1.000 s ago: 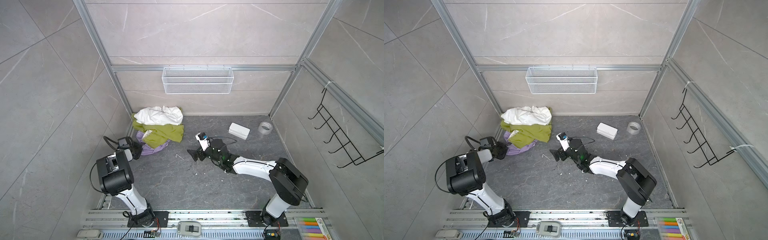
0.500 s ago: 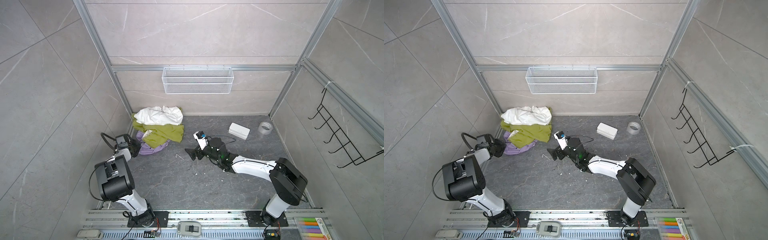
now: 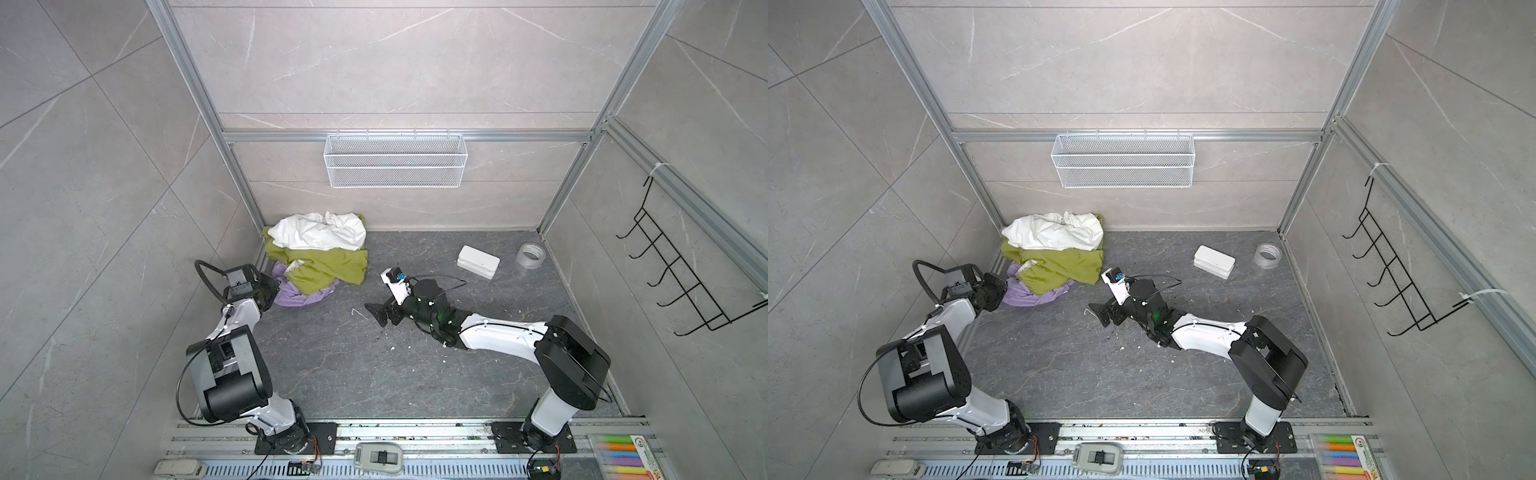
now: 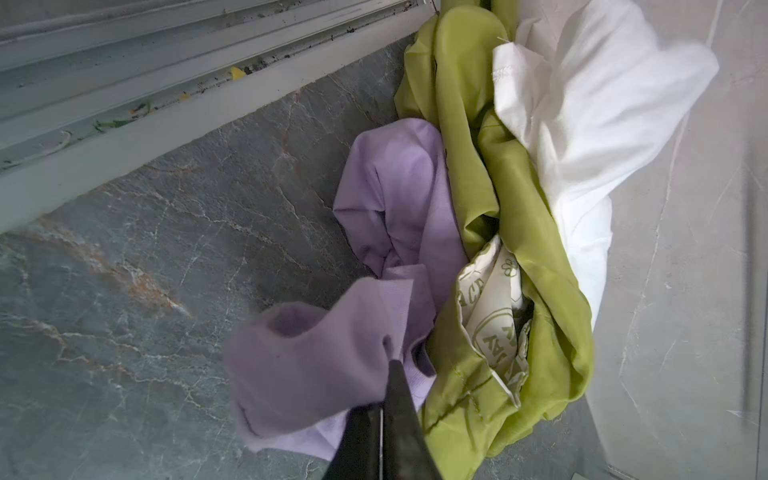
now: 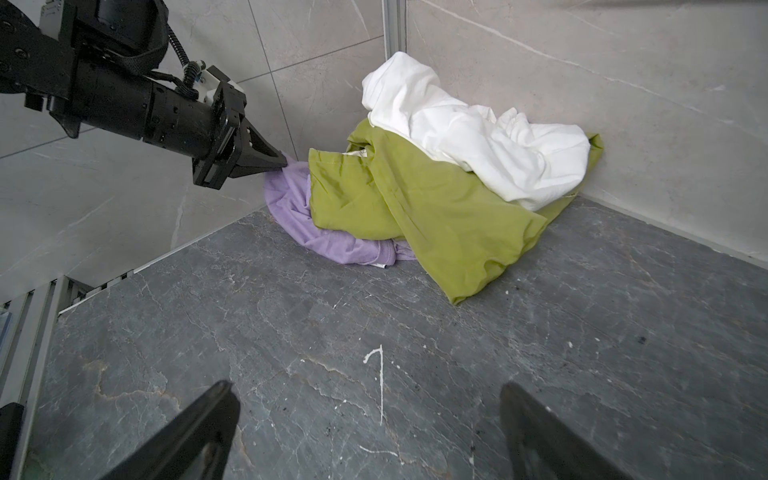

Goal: Pick out a specific cloth from the pile
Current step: 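Close the left gripper on the lavender cloth edge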

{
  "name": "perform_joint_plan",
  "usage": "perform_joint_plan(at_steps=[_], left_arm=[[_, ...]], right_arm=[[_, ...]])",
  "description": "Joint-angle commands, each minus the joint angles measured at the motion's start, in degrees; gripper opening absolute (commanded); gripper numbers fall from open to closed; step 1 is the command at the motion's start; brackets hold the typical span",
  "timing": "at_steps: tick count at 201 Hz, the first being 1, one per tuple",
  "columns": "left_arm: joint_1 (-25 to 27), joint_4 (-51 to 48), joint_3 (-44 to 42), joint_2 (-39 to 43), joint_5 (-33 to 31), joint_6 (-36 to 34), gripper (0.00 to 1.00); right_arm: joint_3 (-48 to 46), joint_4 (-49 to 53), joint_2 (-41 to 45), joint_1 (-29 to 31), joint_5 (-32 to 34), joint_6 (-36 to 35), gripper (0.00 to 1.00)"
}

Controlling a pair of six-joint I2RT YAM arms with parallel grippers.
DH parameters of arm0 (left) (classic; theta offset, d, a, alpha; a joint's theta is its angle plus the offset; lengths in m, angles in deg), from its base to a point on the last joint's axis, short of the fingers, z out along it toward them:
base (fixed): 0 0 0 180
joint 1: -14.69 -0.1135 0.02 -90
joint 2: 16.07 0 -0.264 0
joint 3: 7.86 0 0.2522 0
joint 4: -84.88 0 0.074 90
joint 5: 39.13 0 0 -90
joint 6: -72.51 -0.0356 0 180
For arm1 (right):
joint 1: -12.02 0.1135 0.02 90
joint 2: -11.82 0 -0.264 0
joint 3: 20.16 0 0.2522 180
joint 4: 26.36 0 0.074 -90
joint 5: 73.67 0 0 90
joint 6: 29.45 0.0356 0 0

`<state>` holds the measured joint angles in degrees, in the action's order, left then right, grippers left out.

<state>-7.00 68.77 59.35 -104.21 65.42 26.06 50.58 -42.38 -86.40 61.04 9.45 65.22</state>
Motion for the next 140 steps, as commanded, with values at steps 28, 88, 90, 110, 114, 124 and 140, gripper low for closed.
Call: perform_joint_plan(at_steps=[28, 88, 90, 110, 114, 124, 140], left_arm=[[-0.27, -2.15, 3.55, 4.68, -1.53, -2.29, 0.00], [-0.19, -2.33, 4.95, 6.81, -0.58, -1.72, 0.00], [-0.24, -2.36, 5.01, 6.88, -0.57, -1.78, 0.00], [-0.20, -2.81, 6.14, 7.06, 0.04, -1.74, 0.00], [-0.19, -3.00, 6.54, 7.02, 0.14, -1.75, 0.00], [-0.11, -3.12, 7.14, 7.09, 0.31, -1.51, 0.00], [-0.10, -3.10, 7.95, 7.29, 0.43, -1.11, 0.00]], right_arm=[[1.90, 0.11, -1.12, 1.01, 0.89, -0.55, 0.99], [2.23, 0.42, -0.84, 1.44, 1.38, -0.64, 1.00], [2.28, 0.42, -0.88, 1.50, 1.37, -0.69, 1.00], [2.44, 0.82, -0.88, 1.70, 0.95, -0.69, 1.00], [2.59, 0.93, -0.84, 1.70, 0.90, -0.70, 1.00], [2.75, 1.37, -0.91, 1.87, 0.82, -0.63, 1.00], [3.13, 1.72, -0.77, 1.96, 0.90, -0.79, 1.00]])
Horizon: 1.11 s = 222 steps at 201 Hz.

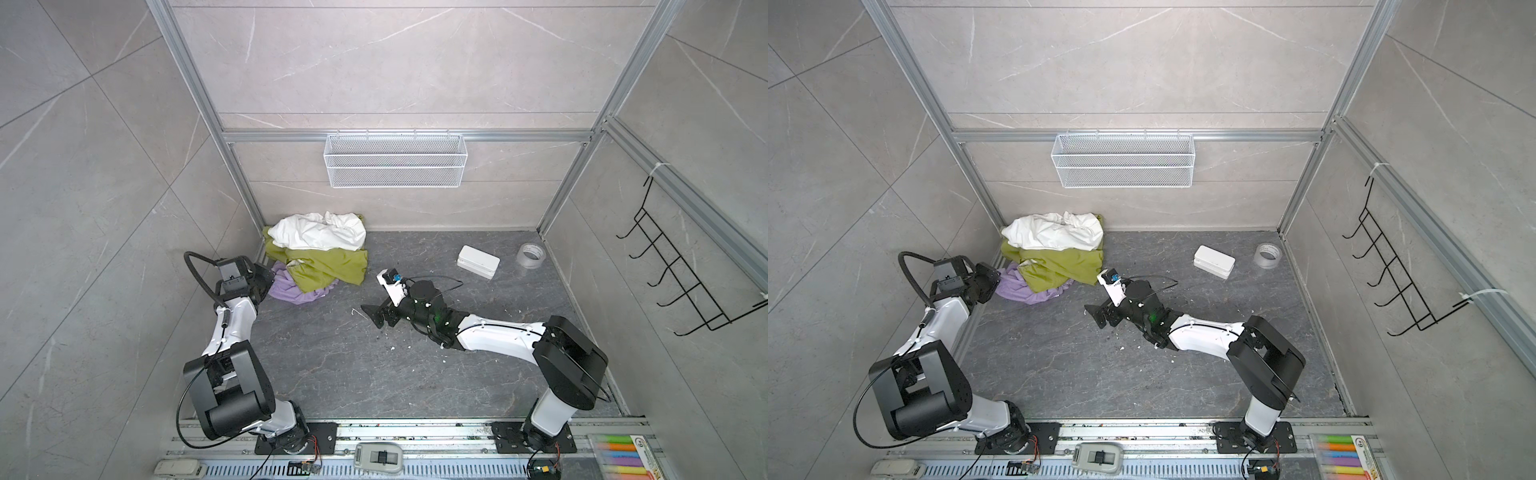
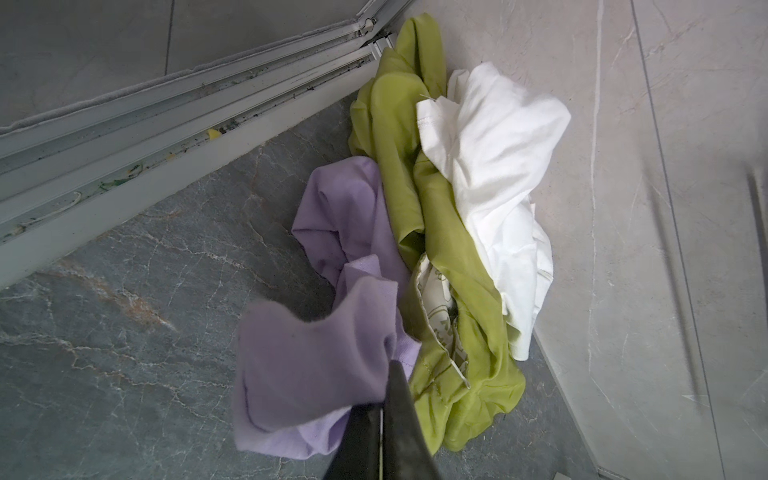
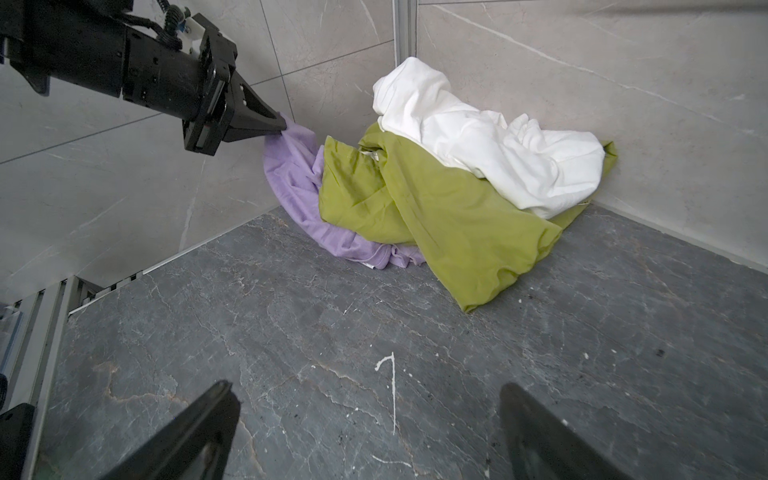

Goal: Pick out a specific cloth from the pile
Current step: 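Close the left gripper on the lavender cloth edge, then lift the lavender cloth up and out of the pile with the left gripper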

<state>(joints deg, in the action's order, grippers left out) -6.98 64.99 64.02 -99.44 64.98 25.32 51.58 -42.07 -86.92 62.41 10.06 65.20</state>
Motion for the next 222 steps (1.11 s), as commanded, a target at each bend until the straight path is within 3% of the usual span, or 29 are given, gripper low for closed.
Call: perform_joint_plan(at_steps=[1, 222], left_arm=[[-0.13, 0.68, 3.38, 2.52, 0.90, -0.36, 0.00], [1.79, -1.54, 11.17, 8.10, 0.21, 1.48, 0.00]], right_arm=[[2.13, 1.43, -0.28, 0.59, 0.29, -0.78, 1.00], [3.42, 4.23, 1.07, 1.99, 0.59, -3.00, 1.00]])
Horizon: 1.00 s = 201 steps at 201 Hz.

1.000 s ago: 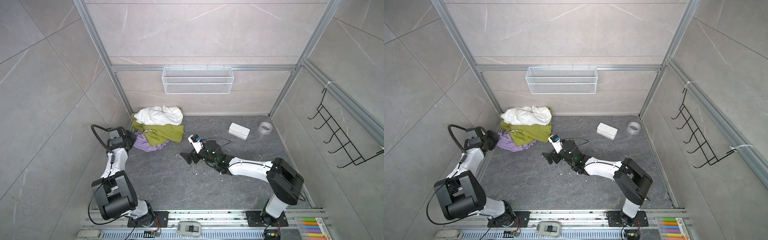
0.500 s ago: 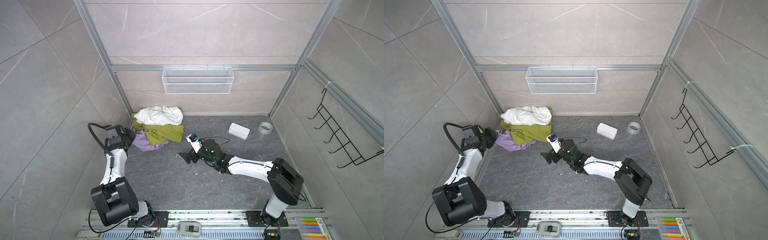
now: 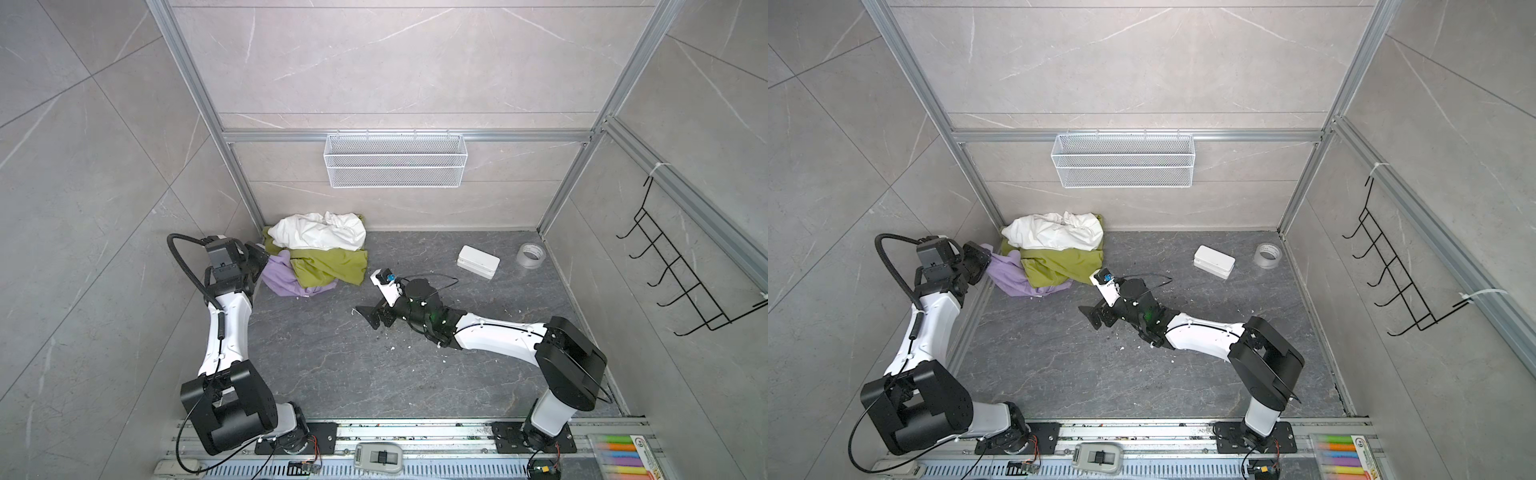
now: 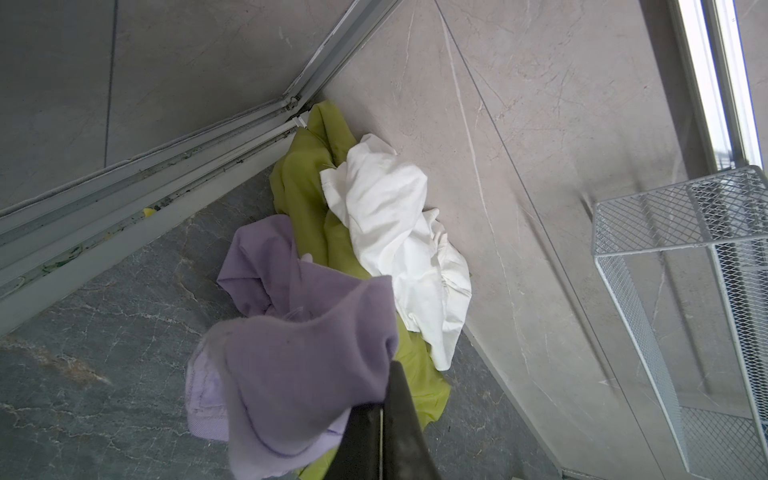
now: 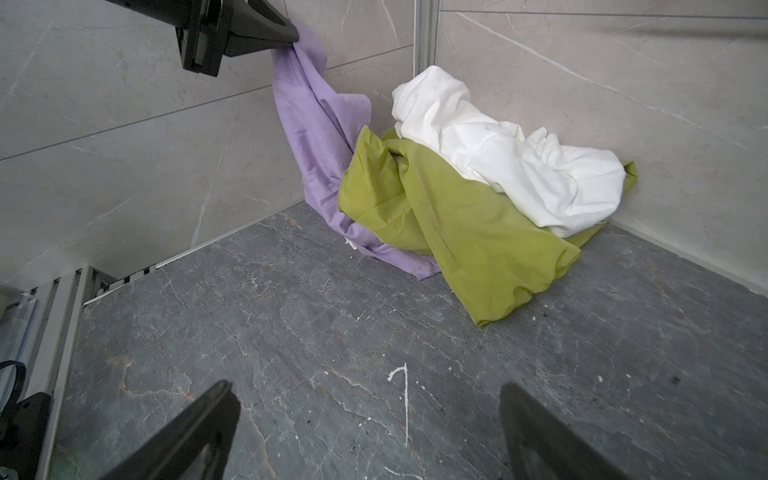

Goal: Pick out a specific cloth from the pile
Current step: 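Lift the lavender cloth up and out of the pile with the left gripper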

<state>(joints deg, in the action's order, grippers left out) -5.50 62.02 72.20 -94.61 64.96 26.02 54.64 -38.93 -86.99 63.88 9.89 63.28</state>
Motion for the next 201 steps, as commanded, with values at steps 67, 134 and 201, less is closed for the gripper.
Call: perform_joint_plan(at_steps=[67, 134, 201], left_arm=[[0.58, 0.14, 5.68, 5.50, -0.12, 0.70, 0.00], [0.56, -1.87, 10.01, 7.29, 0.57, 1.18, 0.00], [0.59, -3.63, 12.74, 8.96, 0.92, 1.30, 0.00]], right_arm=[[0.26, 1.35, 1.76, 0.93, 1.25, -1.52, 1.00], [-0.23, 0.45, 2.06, 1.05, 1.69, -1.91, 1.00], [-0.65, 0.00, 2.16, 1.15, 1.62, -2.04, 1.00]])
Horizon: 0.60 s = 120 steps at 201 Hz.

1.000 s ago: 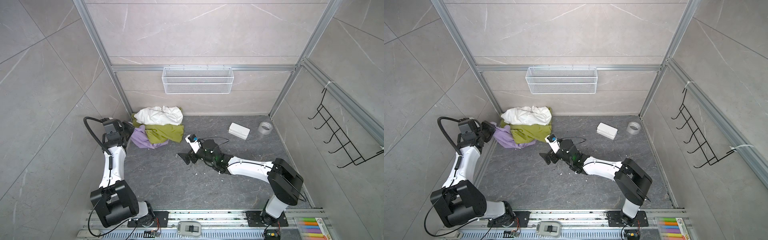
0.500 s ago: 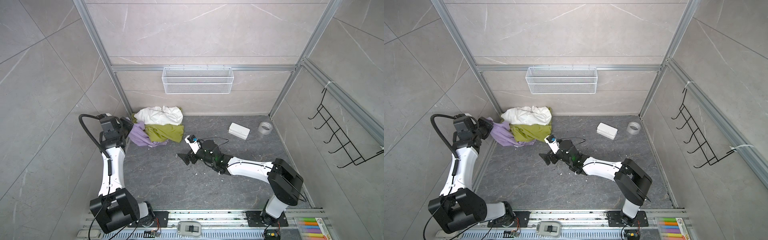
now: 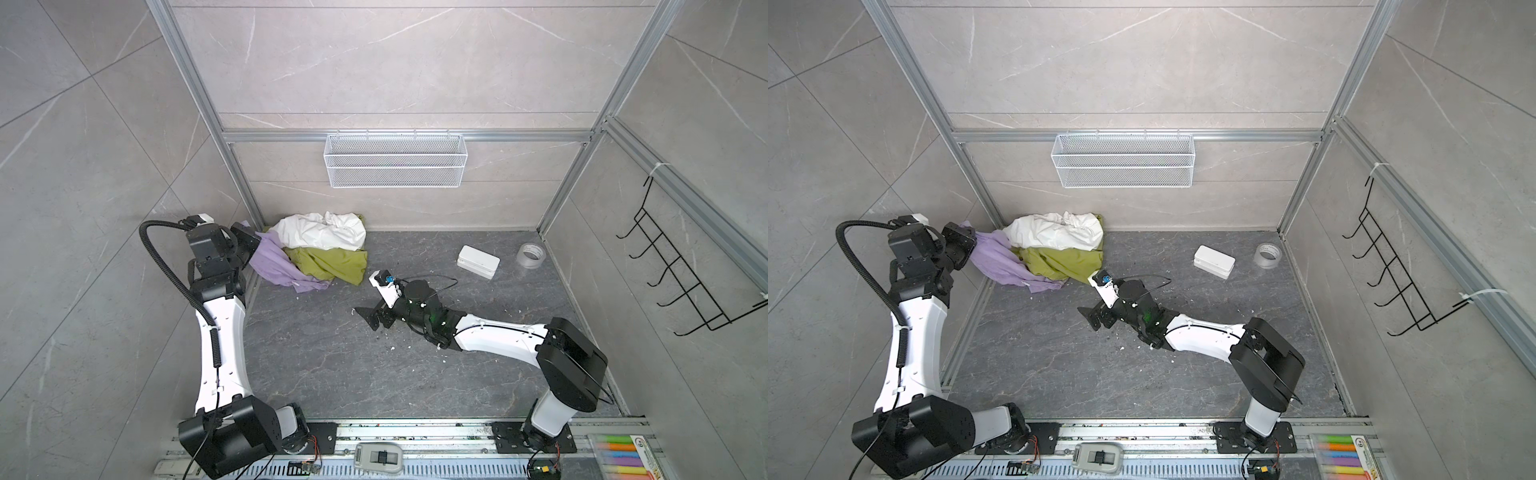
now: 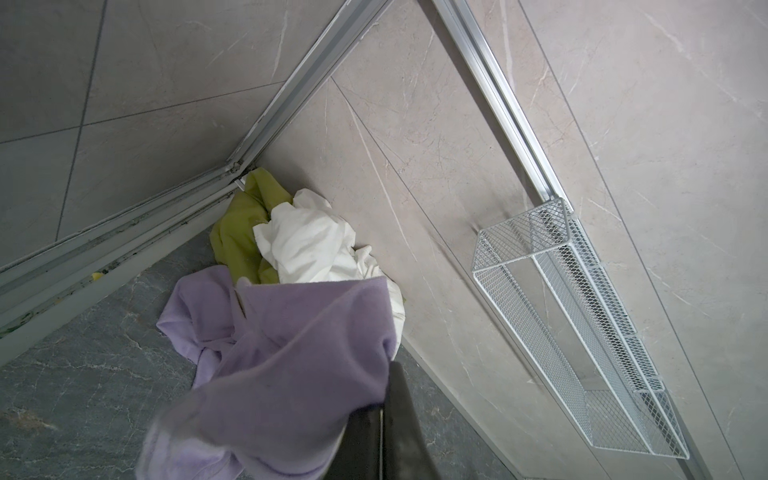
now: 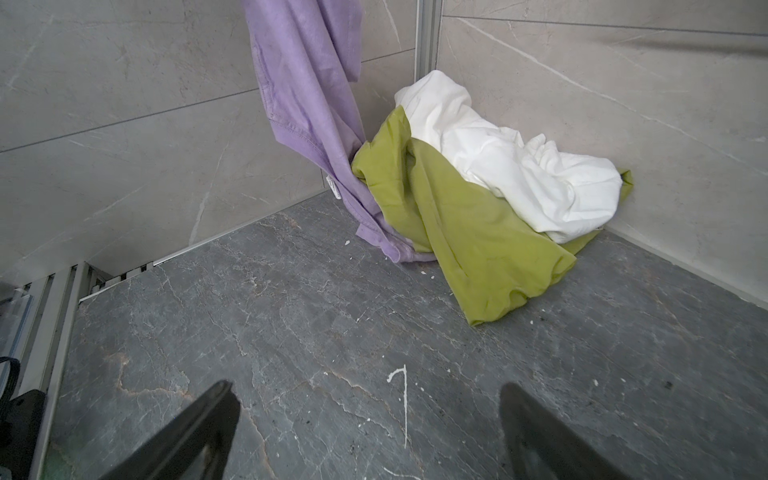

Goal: Pick out a specific cloth from the pile
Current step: 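Lift the lavender cloth up and out of the pile with the left gripper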

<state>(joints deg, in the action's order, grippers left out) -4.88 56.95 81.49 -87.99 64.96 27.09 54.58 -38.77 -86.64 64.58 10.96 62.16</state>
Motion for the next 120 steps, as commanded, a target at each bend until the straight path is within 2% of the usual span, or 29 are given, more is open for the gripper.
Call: perform_joint_plan(at_steps=[1, 120], left_arm=[[-0.03, 1.44, 3.48, 2.37, 0.93, 0.19, 0.00], [0.27, 0.24, 6.46, 4.96, 3.33, 3.70, 0.00]], right_arm=[[-0.54, -0.17, 1.79, 0.45, 0.54, -0.91, 1.00], [0.51, -1.98, 0.67, 0.98, -1.12, -1.63, 1.00]])
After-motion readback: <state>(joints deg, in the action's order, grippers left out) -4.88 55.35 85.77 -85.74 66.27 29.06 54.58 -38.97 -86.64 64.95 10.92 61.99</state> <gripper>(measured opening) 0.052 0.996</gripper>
